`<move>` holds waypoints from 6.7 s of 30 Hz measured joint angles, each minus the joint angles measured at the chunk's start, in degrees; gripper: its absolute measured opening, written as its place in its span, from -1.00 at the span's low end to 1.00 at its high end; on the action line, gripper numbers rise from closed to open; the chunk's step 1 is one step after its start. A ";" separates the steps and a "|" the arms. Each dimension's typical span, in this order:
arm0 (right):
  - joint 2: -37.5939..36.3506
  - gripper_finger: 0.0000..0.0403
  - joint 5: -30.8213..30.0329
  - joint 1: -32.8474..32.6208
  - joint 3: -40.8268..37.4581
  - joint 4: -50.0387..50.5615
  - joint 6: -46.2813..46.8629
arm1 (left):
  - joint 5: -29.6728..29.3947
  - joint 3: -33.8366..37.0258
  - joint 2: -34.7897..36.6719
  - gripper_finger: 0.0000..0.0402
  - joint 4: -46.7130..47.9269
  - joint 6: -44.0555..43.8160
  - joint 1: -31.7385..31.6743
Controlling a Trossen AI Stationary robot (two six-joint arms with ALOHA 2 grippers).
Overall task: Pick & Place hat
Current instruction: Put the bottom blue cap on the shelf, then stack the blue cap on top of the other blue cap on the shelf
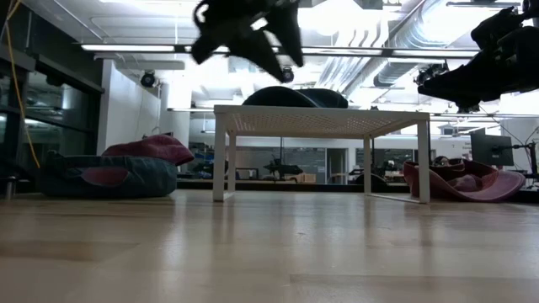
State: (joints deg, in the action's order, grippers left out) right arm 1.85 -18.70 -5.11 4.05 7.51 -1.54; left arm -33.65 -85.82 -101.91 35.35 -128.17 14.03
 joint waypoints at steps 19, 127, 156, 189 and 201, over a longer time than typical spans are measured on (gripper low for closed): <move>0.00 -0.34 0.00 -0.02 0.00 0.00 0.02 | -11.52 0.15 -0.63 -0.03 6.46 -10.94 0.47; 0.02 -0.34 0.02 -0.02 0.00 0.00 0.02 | -22.35 0.28 -3.86 -0.97 4.85 -11.97 1.02; 0.02 -0.34 0.01 0.00 0.02 0.00 0.02 | -19.23 0.30 -3.86 -0.23 3.93 -8.52 1.04; 0.02 -0.34 -0.18 -0.02 0.00 -0.01 0.02 | -16.08 0.34 15.05 0.12 14.52 -12.07 3.61; 0.04 -0.34 -0.18 -0.02 0.00 0.02 0.00 | -19.60 0.26 21.51 0.12 27.83 -12.50 2.33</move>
State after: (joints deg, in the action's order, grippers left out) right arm 1.89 -18.87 -5.13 4.05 7.53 -1.53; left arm -53.25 -85.56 -80.40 63.18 -140.67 16.36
